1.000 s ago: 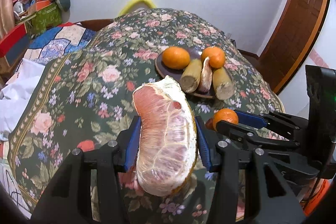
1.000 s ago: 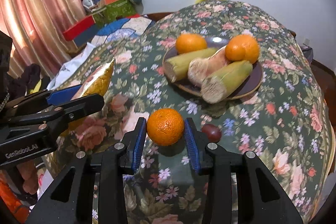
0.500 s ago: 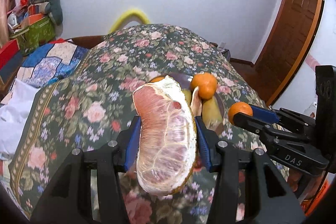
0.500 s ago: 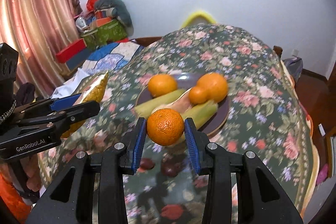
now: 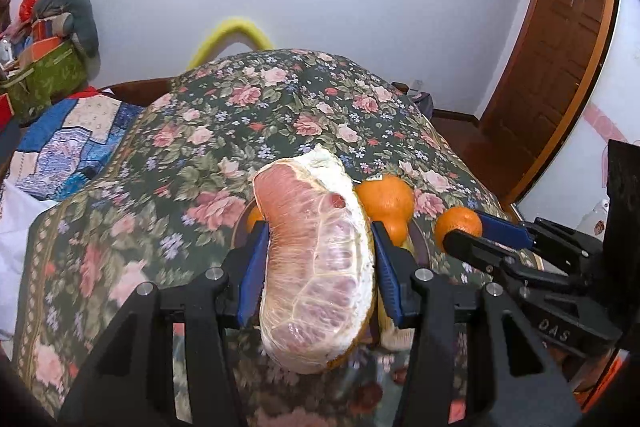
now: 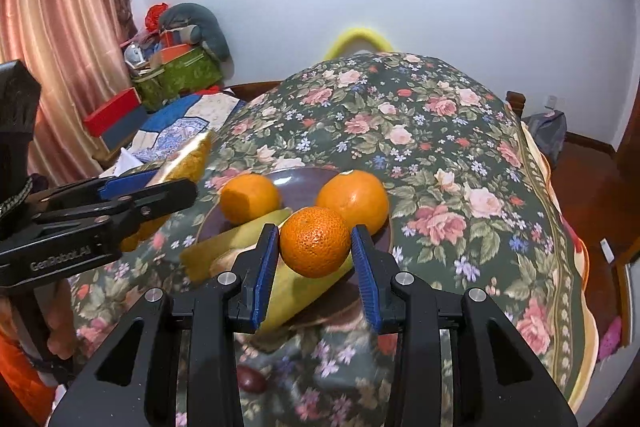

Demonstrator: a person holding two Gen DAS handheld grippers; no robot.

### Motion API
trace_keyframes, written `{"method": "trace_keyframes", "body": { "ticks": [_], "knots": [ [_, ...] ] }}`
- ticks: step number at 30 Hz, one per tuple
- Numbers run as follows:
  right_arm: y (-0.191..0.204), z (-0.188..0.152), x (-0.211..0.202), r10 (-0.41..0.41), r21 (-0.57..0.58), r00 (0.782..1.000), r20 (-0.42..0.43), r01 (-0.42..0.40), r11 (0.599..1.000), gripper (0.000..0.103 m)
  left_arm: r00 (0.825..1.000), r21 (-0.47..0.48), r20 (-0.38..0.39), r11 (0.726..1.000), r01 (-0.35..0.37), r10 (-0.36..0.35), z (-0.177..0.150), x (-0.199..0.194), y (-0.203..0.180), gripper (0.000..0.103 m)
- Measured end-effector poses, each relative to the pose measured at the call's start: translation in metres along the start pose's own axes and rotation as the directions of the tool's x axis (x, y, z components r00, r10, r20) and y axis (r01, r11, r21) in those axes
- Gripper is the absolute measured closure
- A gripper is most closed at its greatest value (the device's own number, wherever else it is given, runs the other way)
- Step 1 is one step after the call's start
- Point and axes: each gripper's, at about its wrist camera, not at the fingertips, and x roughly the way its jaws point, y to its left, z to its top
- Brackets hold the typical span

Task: Organize fruits
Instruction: 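Carry pomelo segment with left and tangerine with right onto the plate, open both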

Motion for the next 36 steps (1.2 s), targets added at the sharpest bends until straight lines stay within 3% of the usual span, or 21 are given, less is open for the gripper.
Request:
{"method": "trace_keyframes", "body": {
  "ticks": [15, 18, 36],
  "knots": [
    [-0.012, 0.003, 0.025, 0.026, -0.012, 1.0, -0.013, -0.026, 1.0, 0.069, 0.993, 0.009, -0.116, 1.0, 0.009, -0.008, 0.024, 0.079, -0.009, 0.054],
    [-0.013, 0.003, 0.028, 0.03, -0.012, 0.999, -0.016, -0.03, 0.999, 0.069, 0.988, -0.004, -0.152, 0.999, 0.038, -0.038, 0.027, 0.087, -0.01, 0.053],
    [0.003, 0.0, 0.03, 0.084, -0.022, 0.996, -0.036, -0.084, 0.996, 0.068, 0.998, 0.014, -0.068, 1.0, 0.013, -0.012, 0.022, 0.04, 0.001, 0.053]
  ]
}}
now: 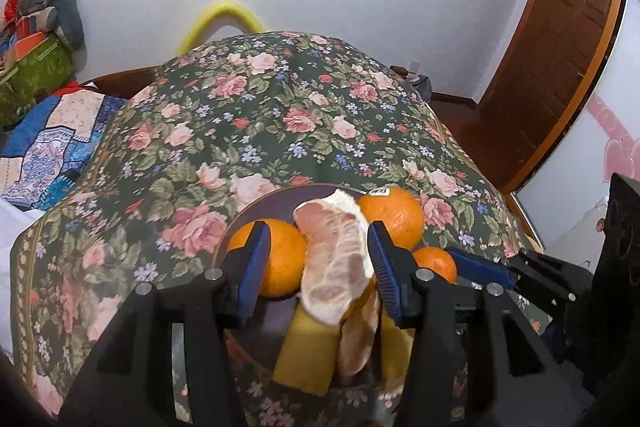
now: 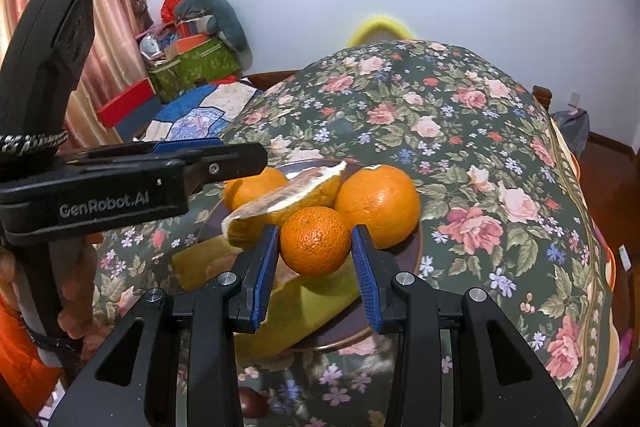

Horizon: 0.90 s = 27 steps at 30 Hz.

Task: Organize fruits
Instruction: 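Carry pomelo segment with left and tangerine with right onto the plate, open both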

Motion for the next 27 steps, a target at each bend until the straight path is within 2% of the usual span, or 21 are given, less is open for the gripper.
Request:
{"method": "trace_keyframes", "body": {
  "ticks": [8, 12, 19, 27],
  "knots": [
    [0.009, -0.003, 0.009, -0.003, -0.02, 1.0, -0.019, 0.003, 1.0, 0.068, 1.0, -0.004, 0.006, 1.0, -0.021, 0.021, -0.013, -0.01, 0.008, 0.053],
    [0.008, -0.003, 0.007, -0.011, -0.006, 1.0, -0.019, 0.011, 1.0, 0.059, 1.0, -0.006, 0.0, 1.0, -0.029, 0.029, -0.018, -0.012, 0.01, 0.053],
    [0.012, -0.004, -0.013, -0.029, -0.002, 1.0, 0.001, 0.029, 1.0, 0.059, 0.999, -0.002, 0.012, 0.999, -0.034, 0.034, -0.023, -0.027, 0.004, 0.053],
    [0.019, -0.007, -0.049, -0.052, 0.009, 0.998, 0.035, 0.051, 0.999, 0.059, 0.998, 0.017, 0.046, 0.999, -0.039, 0.038, -0.032, -0.065, -0.012, 0.052]
  ]
}}
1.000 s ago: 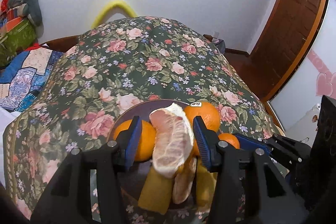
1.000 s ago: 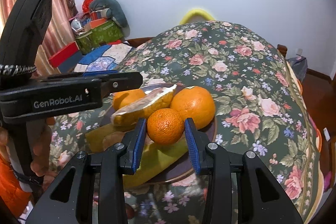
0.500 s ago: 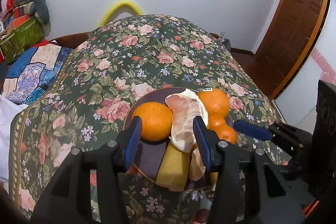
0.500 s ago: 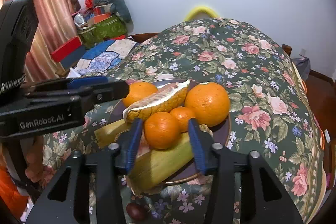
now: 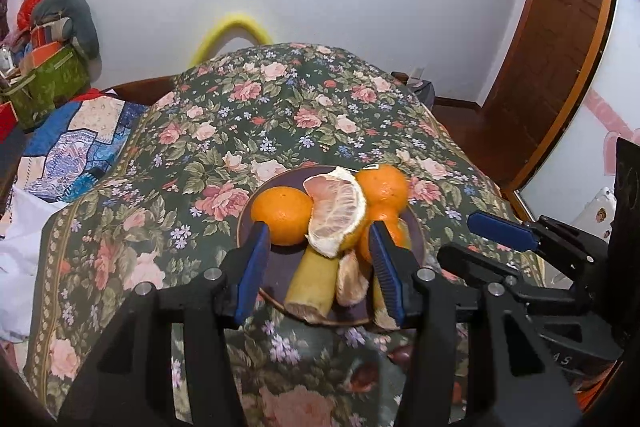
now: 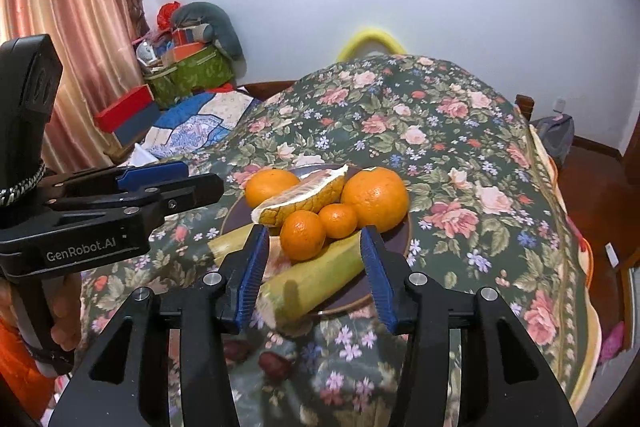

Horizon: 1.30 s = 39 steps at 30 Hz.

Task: Organize fruits
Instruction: 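Carry pomelo segment with left and tangerine with right onto the plate, open both, then grasp a dark red date with right gripper while left grasps another date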

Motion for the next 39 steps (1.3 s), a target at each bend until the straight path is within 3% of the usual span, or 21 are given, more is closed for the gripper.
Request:
{"method": "trace_keyframes", "body": {
  "ticks": [18, 22, 39],
  "knots": [
    [0.014, -0.034, -0.053, -0.051, -0.022, 0.999, -0.001, 0.051, 0.998, 0.059, 0.998, 0.011, 0.043, 0.998, -0.056, 0.056, -0.034, -0.07, -0.019, 0.028],
    [0.016, -0.047, -0.047, -0.053, -0.028, 0.998, -0.036, 0.051, 0.998, 0.058, 0.997, 0.012, 0.035, 0.998, -0.065, 0.065, -0.046, -0.07, -0.017, 0.023],
    [0.016, -0.079, 0.03, 0.003, -0.012, 0.975, -0.221, -0.006, 1.0, 0.059, 0.993, 0.017, -0.103, 0.998, -0.064, 0.065, -0.086, -0.018, 0.003, 0.023]
  ]
}}
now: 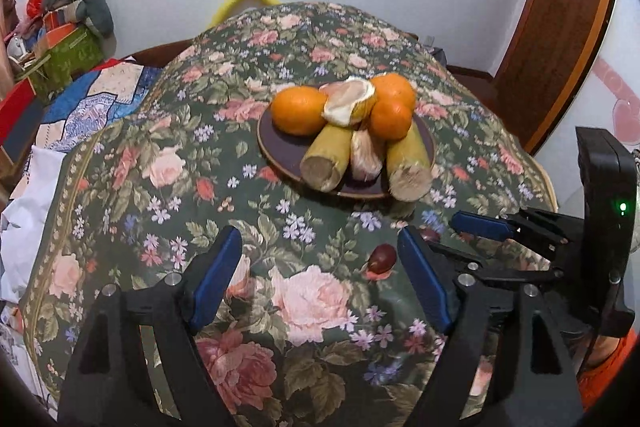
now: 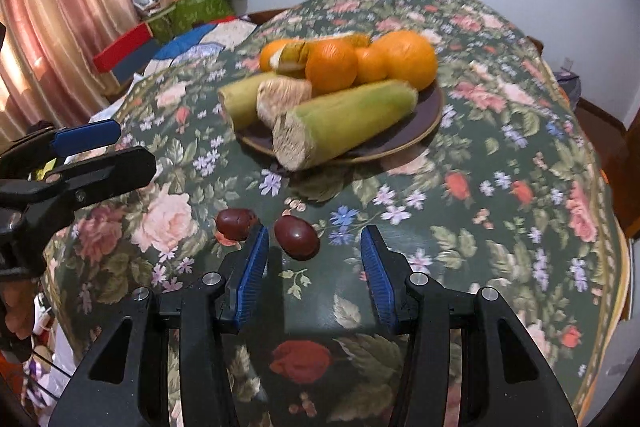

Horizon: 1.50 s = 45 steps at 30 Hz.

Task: Organize fruits
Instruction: 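Grasp a dark red date with right gripper while left grasps another date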

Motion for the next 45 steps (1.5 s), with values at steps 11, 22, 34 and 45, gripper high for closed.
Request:
{"method": "trace_keyframes", "body": {
  "ticks": [11, 22, 34, 45],
  "knots": [
    [0.009, -0.001, 0.004, 0.024, -0.037, 1.0, -0.012, -0.024, 0.999, 0.082, 0.999, -0.01, -0.051, 1.0, 0.016, -0.016, -0.01, 0.017, 0.0, 0.023],
    [-0.02, -0.002, -0.026, -0.001, 0.045, 0.998, 0.06, -0.002, 0.999, 0.082, 0.994, 0.03, -0.098, 0.999, 0.041, -0.038, -0.015, 0.037, -0.026, 0.023],
    [-0.035, -0.006, -0.031, -0.004, 0.072, 0.997, 0.077, -0.002, 0.997, 0.082, 0.99, 0.061, -0.13, 0.996, 0.062, -0.053, -0.018, 0.052, -0.041, 0.056],
    [-0.038, -0.007, -0.033, -0.009, 0.077, 0.997, 0.079, 0.003, 0.997, 0.082, 0.987, 0.05, -0.133, 0.994, 0.096, -0.089, -0.018, 0.052, -0.042, 0.084]
  ]
}}
